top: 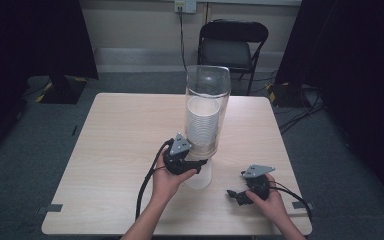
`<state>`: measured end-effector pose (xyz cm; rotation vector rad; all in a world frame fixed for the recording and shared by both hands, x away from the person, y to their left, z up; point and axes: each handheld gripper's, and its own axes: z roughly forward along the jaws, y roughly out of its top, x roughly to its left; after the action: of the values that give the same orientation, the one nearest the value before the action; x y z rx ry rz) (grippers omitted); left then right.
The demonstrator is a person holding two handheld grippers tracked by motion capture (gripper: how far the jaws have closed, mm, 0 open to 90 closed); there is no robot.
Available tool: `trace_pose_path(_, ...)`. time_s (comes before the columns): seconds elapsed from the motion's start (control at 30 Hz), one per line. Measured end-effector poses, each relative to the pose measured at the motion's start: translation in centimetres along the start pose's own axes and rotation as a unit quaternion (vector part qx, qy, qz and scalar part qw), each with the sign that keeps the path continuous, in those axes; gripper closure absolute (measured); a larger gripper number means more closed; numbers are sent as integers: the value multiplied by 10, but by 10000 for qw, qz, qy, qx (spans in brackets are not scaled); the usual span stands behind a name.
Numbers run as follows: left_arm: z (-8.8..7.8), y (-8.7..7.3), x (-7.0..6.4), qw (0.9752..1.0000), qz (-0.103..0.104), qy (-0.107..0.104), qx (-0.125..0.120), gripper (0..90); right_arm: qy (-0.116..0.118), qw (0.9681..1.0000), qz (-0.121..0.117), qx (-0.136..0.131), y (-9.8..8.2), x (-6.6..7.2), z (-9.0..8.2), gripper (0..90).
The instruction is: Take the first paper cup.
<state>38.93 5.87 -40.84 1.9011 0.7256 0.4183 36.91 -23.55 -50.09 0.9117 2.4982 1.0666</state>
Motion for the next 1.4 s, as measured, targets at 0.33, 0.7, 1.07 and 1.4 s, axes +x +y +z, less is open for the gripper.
trace_pose_path(0.33, 1, -5, -2, 9999, -61, 27, -137, 358, 13, 10000, -11, 1, 0, 0, 0, 67)
trace_pose_path(0.7, 2, -7, -2, 9997, -115, 22, -229, 353, 16, 10000, -17, -1, 0, 0, 0, 67)
trace_pose_path(1.07, 12, -8, 0, 9991, -216, -27, -352, 297, 32, 10000, -24, 1, 0, -1, 0, 67)
trace_pose_path(1.4, 13, -14, -2, 9985, -64, 8, -544, 354, 41, 10000, -30, 1, 0, -1, 0, 67)
